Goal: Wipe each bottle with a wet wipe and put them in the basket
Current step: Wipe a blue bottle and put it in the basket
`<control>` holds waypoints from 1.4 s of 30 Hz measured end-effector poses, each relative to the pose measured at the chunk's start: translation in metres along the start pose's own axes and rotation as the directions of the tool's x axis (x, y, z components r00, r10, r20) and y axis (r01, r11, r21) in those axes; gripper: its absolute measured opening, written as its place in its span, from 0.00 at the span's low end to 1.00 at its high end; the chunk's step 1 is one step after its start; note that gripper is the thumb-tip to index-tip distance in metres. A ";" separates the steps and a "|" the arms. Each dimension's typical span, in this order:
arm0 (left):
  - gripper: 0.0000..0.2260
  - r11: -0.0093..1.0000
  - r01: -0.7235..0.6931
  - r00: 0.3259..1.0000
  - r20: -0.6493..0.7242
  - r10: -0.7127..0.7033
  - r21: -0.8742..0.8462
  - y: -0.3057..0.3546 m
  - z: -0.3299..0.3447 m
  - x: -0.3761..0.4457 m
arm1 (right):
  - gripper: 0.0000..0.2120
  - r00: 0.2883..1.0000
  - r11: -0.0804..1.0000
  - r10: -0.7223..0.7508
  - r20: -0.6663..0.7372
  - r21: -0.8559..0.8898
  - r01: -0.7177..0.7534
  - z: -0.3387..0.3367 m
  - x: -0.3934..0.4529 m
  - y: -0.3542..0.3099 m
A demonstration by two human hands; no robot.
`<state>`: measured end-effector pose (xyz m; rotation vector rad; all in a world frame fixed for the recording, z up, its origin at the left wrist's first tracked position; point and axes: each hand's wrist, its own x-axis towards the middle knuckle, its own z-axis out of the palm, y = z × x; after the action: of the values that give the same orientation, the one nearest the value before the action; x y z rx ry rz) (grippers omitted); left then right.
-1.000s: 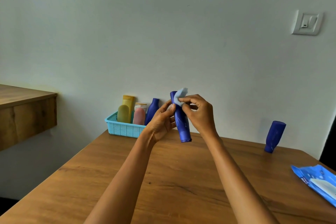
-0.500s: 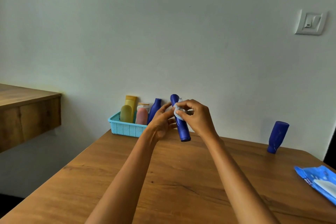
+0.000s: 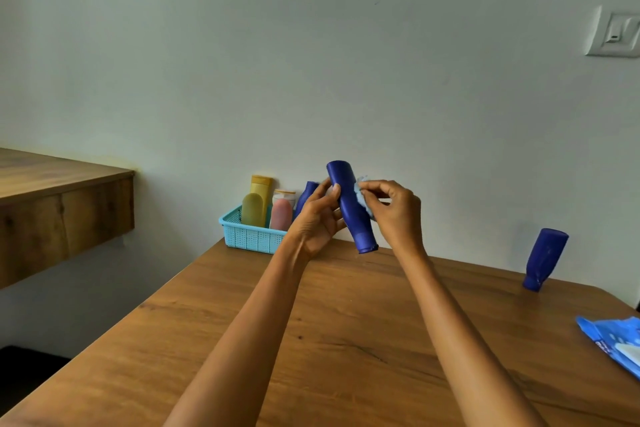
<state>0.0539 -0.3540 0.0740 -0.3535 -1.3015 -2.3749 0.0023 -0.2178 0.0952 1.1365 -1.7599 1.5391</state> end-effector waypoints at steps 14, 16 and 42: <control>0.27 0.976 -0.160 0.987 -0.014 0.160 -0.147 0.018 -0.016 -0.012 | 0.07 0.993 0.986 -0.085 0.085 -0.133 0.096 0.009 -0.007 0.003; 0.27 0.973 -0.163 0.986 -0.009 0.164 -0.162 0.018 -0.014 -0.011 | 0.08 0.996 0.994 -0.077 0.044 -0.073 0.080 0.012 -0.007 -0.002; 0.20 0.932 -0.319 0.941 -0.176 0.289 -0.170 0.016 -0.018 -0.004 | 0.23 0.994 0.983 0.070 0.090 -0.175 -0.053 0.035 -0.024 -0.004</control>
<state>0.0643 -0.3763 0.0749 -0.3972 -0.8758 -2.2188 0.0222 -0.2458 0.0698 1.0949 -1.9672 1.3560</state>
